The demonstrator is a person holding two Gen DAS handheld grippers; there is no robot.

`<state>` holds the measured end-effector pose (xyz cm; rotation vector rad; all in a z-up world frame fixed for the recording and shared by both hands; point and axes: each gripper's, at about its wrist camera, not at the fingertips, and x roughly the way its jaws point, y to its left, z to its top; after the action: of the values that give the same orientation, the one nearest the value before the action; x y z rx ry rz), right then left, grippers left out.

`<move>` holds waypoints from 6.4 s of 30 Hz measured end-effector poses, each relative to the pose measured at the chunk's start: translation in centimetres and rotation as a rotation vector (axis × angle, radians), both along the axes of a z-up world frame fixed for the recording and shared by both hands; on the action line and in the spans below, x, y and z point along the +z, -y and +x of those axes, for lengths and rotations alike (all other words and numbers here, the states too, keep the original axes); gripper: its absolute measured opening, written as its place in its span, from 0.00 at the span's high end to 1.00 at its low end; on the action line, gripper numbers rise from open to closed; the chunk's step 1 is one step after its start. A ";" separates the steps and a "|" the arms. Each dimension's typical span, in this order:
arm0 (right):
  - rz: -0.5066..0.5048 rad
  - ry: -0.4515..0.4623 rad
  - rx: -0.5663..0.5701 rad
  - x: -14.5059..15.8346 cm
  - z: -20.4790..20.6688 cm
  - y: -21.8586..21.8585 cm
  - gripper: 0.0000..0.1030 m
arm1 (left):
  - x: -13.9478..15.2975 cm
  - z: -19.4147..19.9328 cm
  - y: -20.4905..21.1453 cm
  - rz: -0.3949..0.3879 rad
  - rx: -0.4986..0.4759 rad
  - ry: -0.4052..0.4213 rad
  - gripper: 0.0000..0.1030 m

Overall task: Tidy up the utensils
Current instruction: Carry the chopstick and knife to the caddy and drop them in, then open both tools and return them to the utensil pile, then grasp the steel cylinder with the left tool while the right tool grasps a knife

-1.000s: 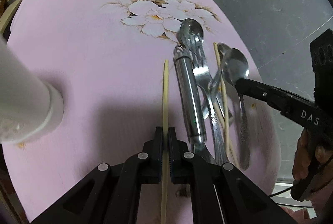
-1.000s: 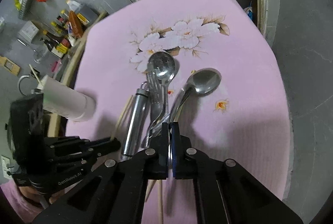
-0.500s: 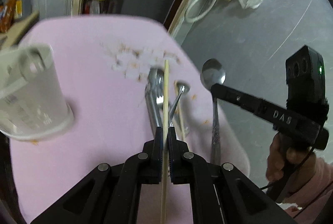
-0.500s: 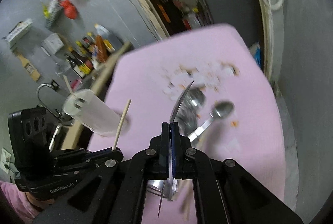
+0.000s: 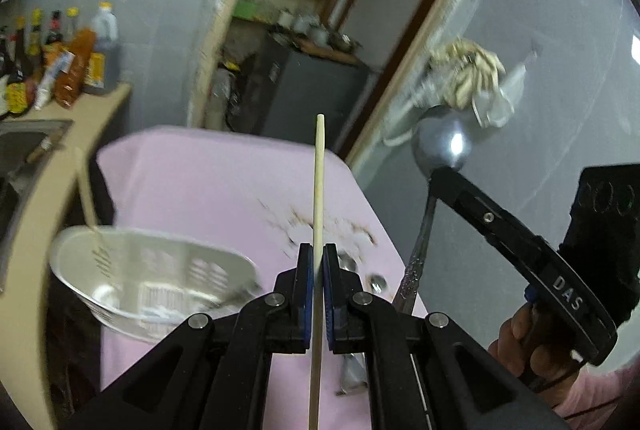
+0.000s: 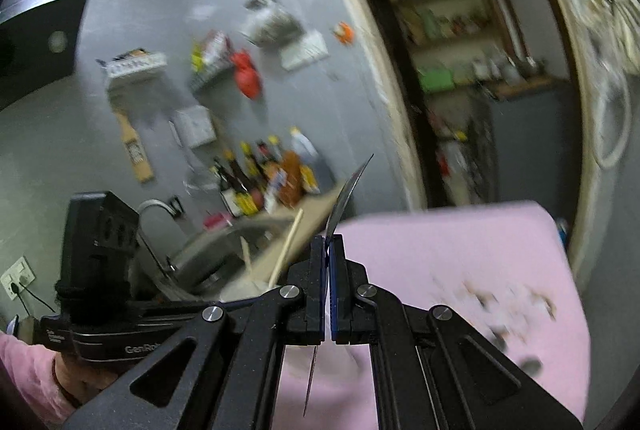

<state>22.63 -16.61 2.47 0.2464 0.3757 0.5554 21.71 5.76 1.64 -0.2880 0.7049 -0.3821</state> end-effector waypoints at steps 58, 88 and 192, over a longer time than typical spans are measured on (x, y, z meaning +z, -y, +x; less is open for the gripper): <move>-0.165 0.050 -0.098 -6.7 3.5 -12.3 0.98 | -6.7 1.6 -11.7 0.026 0.402 0.344 0.95; -0.130 0.062 -0.276 -2.4 -2.6 0.5 0.01 | -0.9 -3.4 -0.6 0.195 0.310 0.363 0.00; 0.329 -0.515 -0.070 -17.8 2.5 10.5 0.98 | -8.4 -1.2 10.0 0.130 -0.088 -0.058 0.83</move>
<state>25.17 -27.13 -15.31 0.7232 0.7714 0.4788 20.54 -4.22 -6.76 -0.1460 0.7978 -0.4106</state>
